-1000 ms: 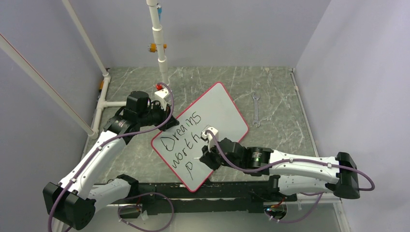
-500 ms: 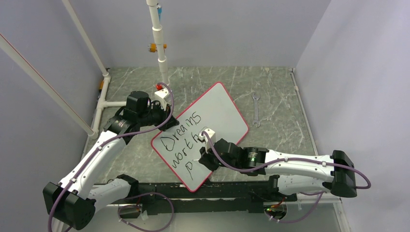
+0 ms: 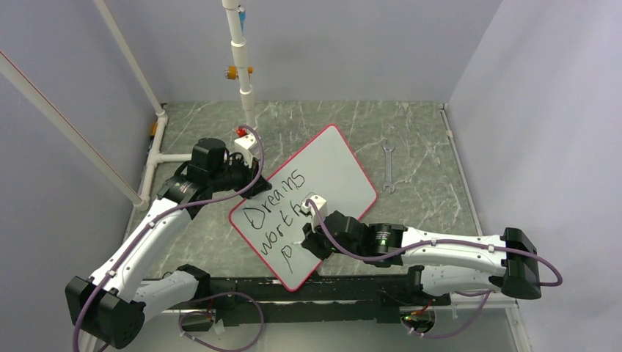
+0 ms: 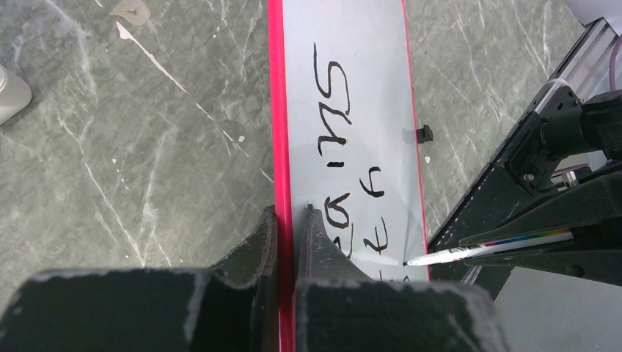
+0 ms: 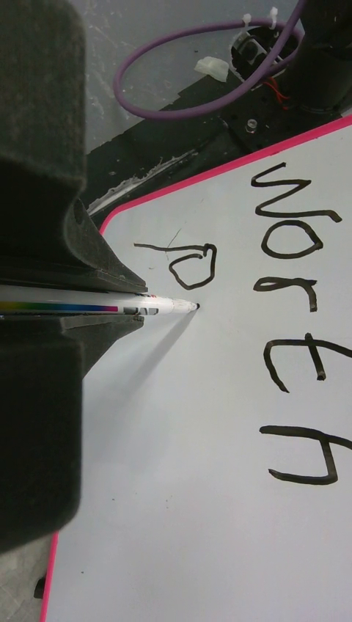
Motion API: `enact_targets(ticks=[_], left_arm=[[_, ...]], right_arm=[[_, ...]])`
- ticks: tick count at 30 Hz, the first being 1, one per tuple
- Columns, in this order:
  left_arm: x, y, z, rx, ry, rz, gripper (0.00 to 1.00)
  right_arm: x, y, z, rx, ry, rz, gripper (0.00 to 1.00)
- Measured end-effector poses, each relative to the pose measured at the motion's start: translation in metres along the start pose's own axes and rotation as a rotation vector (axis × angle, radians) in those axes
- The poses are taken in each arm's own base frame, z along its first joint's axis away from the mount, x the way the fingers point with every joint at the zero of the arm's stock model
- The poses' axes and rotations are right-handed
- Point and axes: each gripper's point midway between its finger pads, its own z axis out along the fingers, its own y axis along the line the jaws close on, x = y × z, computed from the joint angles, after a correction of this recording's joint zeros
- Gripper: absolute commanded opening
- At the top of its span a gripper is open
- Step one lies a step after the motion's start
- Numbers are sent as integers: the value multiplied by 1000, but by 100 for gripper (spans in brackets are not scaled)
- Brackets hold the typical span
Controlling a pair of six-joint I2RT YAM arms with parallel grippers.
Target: Write a sentence on the whiteboard
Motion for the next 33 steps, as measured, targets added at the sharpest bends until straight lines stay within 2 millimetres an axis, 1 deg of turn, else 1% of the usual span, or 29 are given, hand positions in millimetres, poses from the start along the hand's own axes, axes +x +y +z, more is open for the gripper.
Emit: enact_targets(ticks=[8, 24, 33], left_arm=[[0, 0, 0, 0, 0, 0, 0], [0, 0, 0, 0, 0, 1, 0], [0, 0, 0, 0, -1, 1, 0]], right_arm=[[1, 1, 0, -4, 3, 12, 0], [24, 3, -2, -40, 52, 39, 0], [26, 0, -3, -24, 55, 52, 0]])
